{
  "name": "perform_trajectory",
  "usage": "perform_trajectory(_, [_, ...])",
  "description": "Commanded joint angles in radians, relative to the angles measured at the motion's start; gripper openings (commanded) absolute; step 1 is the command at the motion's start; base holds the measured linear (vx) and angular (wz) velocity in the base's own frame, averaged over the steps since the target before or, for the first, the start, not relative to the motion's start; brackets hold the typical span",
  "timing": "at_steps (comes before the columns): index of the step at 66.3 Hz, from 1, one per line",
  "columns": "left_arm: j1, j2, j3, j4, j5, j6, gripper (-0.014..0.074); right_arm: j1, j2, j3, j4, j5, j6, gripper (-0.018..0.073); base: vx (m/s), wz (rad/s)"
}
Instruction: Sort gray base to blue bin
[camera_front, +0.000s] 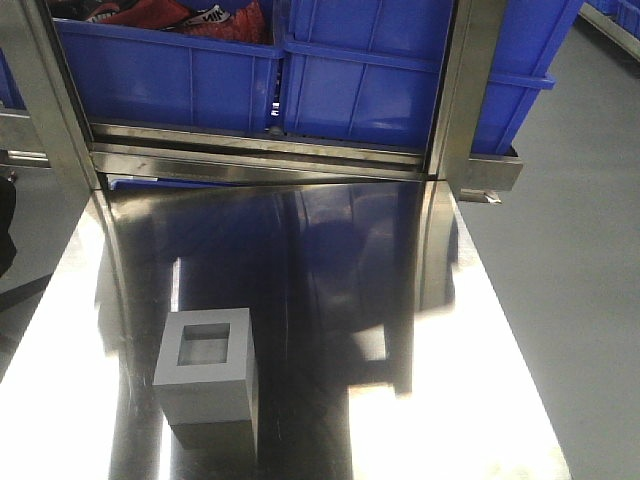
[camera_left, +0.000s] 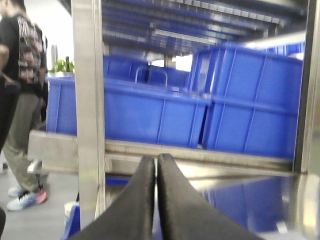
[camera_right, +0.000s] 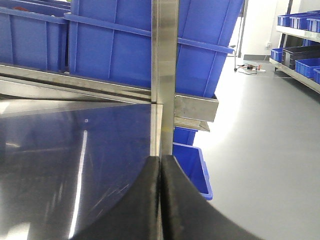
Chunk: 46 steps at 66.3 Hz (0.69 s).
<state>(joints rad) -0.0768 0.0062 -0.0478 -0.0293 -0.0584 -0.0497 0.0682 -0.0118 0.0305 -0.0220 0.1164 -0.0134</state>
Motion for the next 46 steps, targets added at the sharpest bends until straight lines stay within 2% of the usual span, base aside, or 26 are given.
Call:
perform_trajectory(1, [-0.007, 0.071, -0.072, -0.005, -0.064, 0.011, -0.0006, -0.005, -0.011, 0.014, -0.011, -0.078, -0.005, -0.0009, 0.00, 0.00])
perform_trajectory(11, [-0.007, 0.210, -0.152, -0.005, -0.032, 0.015, -0.0006, -0.005, -0.011, 0.014, -0.011, -0.078, -0.005, -0.0009, 0.00, 0.00])
perform_trajectory(21, [-0.007, 0.363, -0.255, -0.006, 0.058, 0.015, -0.0006, -0.005, -0.011, 0.014, -0.011, -0.078, -0.005, -0.0009, 0.00, 0.00])
perform_trajectory(37, [-0.007, 0.608, -0.427, -0.009, 0.285, 0.015, -0.0006, -0.005, -0.011, 0.014, -0.011, -0.078, -0.005, -0.0009, 0.00, 0.00])
perform_trajectory(46, [-0.007, 0.711, -0.504, -0.009, 0.449, 0.015, -0.0006, -0.005, -0.011, 0.014, -0.011, -0.078, -0.005, -0.0009, 0.00, 0.00])
